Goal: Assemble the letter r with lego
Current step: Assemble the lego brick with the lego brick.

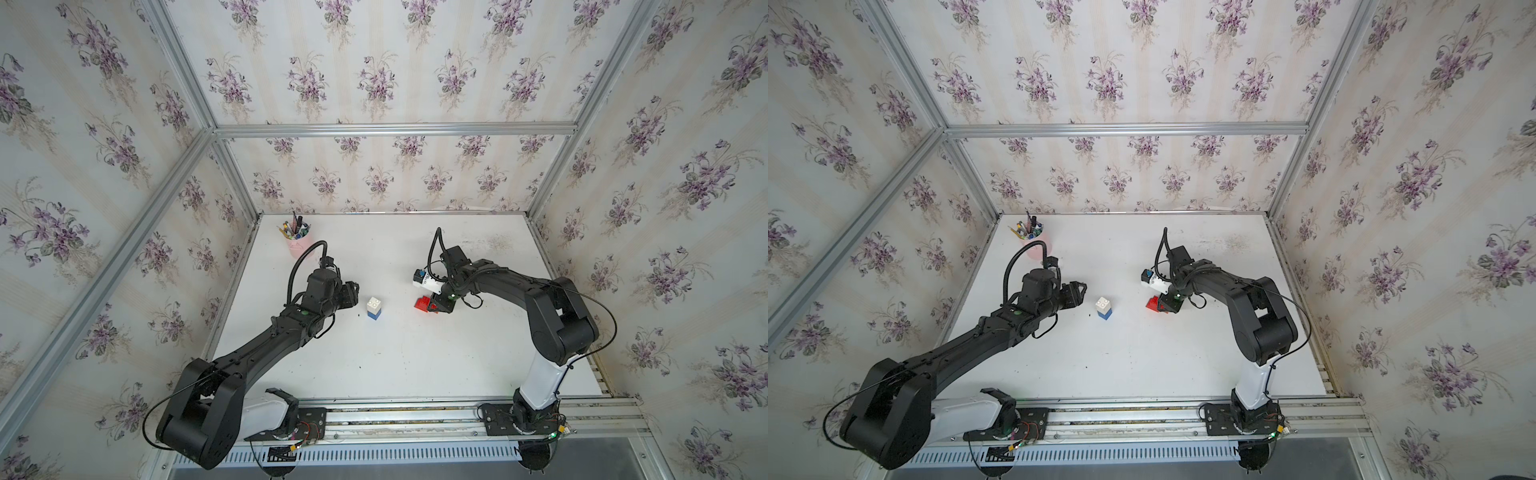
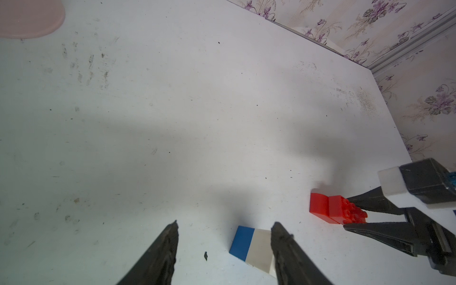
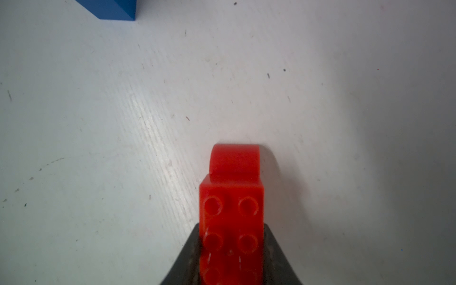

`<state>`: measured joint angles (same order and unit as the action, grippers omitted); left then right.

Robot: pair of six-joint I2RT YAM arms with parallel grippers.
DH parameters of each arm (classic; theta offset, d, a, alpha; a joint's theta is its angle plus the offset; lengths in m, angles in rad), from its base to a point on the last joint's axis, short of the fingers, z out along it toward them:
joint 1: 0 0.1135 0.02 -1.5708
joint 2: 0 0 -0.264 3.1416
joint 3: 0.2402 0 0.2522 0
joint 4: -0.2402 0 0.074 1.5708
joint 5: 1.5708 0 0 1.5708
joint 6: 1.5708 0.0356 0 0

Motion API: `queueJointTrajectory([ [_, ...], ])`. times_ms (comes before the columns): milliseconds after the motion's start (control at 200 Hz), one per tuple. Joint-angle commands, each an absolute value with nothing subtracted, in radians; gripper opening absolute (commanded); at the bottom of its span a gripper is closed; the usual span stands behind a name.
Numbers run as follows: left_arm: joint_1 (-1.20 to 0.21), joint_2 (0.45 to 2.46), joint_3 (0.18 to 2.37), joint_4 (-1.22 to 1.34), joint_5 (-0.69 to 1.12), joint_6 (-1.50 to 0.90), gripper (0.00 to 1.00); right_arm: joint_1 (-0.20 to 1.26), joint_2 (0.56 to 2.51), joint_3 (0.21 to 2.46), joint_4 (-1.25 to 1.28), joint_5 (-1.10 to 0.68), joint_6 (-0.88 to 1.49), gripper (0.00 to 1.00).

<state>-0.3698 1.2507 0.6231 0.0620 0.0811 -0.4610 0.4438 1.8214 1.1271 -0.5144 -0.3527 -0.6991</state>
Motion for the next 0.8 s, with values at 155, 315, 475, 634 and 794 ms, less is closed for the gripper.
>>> queueJointTrajectory([
  [155,-0.368,1.267,0.623,0.093,0.086,-0.464,0.62,0.468,1.869,1.144,-0.635,-0.22,-0.69,0.0],
  [315,-0.368,1.266,0.62,0.089,0.082,-0.462,0.62,0.482,1.895,1.17,-0.659,-0.205,-0.687,0.0],
  [475,-0.368,1.263,0.617,0.09,0.078,-0.46,0.62,0.495,1.932,1.222,-0.734,-0.154,-0.683,0.0],
  [634,-0.369,1.27,0.614,0.099,0.08,-0.462,0.62,0.502,1.948,1.269,-0.798,-0.169,-0.68,0.0],
  [794,-0.368,1.273,0.609,0.109,0.086,-0.465,0.62,0.503,1.986,1.301,-0.853,-0.175,-0.672,0.0],
])
